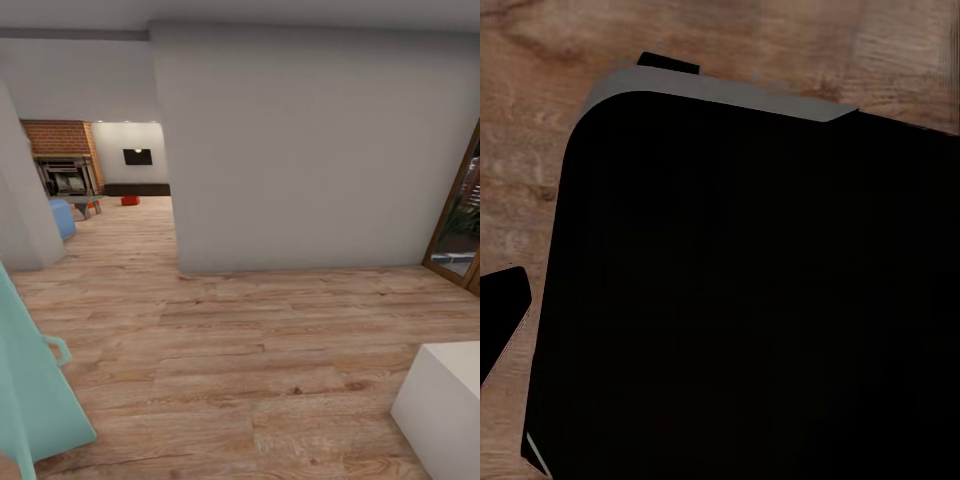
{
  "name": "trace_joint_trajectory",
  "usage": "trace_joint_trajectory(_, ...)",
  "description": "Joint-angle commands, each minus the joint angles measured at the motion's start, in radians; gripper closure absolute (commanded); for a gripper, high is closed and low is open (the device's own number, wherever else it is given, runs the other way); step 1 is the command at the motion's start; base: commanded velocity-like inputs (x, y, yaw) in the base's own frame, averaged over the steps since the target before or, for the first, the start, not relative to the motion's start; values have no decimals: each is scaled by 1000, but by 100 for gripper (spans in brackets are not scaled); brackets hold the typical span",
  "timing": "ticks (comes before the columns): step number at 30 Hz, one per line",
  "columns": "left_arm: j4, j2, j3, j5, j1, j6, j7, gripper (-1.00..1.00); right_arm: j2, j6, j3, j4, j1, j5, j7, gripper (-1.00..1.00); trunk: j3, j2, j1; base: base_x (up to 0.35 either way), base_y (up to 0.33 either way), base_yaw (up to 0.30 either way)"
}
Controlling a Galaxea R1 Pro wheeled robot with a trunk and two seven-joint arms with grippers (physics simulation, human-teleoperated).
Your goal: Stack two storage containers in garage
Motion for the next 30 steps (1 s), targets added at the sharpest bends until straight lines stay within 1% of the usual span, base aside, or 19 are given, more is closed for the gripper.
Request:
trace_joint_trajectory(1,-1,0,2,4,0,-2,1,-100,0,-5,5,3,-1,0,-4,-100,-1,0,1,324,0,0)
trace_joint_trajectory(22,-1,0,2,4,0,-1,1,-100,4,-2,3,3,-1,-1,-5,-100,-1,0,1,324,0,1)
trace_joint_trajectory(30,-1,0,2,4,0,-1,1,-100,3,-3,4,3,-1,-1,-5,-100,-1,0,1,324,0,159)
